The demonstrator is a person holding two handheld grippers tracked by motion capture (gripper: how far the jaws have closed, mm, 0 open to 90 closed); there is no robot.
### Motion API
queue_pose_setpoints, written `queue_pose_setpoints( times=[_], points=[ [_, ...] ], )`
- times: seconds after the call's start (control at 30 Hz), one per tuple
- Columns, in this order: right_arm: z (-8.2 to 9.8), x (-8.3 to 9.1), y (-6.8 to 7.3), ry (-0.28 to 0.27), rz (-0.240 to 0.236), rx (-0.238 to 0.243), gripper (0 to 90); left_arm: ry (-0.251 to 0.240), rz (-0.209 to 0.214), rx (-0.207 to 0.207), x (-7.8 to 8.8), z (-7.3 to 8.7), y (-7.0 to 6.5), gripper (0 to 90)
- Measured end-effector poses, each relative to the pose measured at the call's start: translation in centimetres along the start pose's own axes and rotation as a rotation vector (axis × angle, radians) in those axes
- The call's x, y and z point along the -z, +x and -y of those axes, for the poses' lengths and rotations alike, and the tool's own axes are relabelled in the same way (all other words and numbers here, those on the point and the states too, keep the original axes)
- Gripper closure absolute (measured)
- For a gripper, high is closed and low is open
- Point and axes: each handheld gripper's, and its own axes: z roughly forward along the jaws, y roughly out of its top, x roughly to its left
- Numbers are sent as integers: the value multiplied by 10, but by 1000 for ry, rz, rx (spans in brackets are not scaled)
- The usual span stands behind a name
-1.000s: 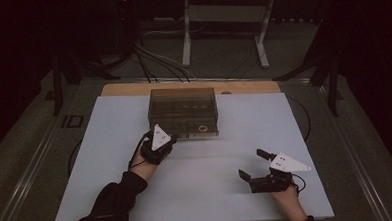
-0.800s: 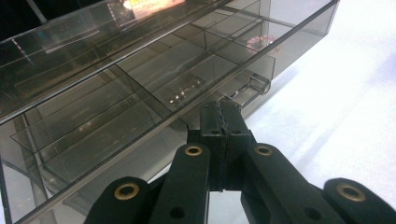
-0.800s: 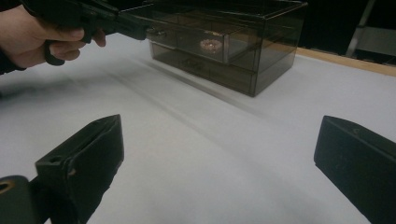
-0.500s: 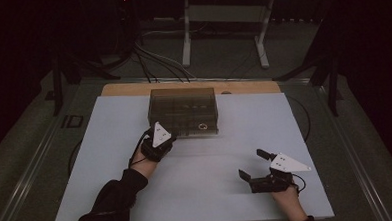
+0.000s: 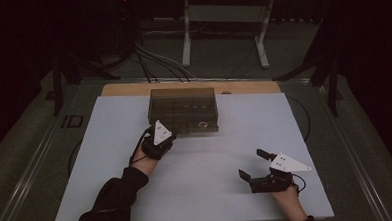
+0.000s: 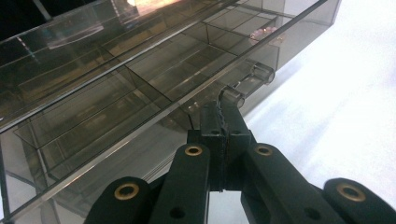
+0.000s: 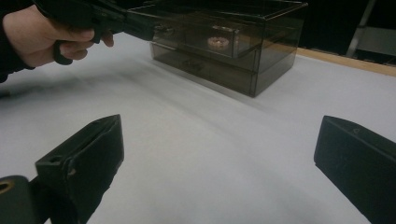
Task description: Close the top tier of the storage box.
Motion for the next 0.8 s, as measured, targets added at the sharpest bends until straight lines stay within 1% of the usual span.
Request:
queue_pose_setpoints(
  times=[0.27,0.33,0.57,0.8],
  points=[
    [0,0,0,-1,0,-2,18,12,-9,3,-5,1,3,898],
    [0,0,0,-1,0,-3,17,10,-8,9,-6,1,3,898],
    [0,0,0,-3,0,-6,18,19,-8,5,-9,1,4,898],
    [0,0,0,-3,-1,-7,18,17,-14,3,-10,-1,5,898]
  ],
)
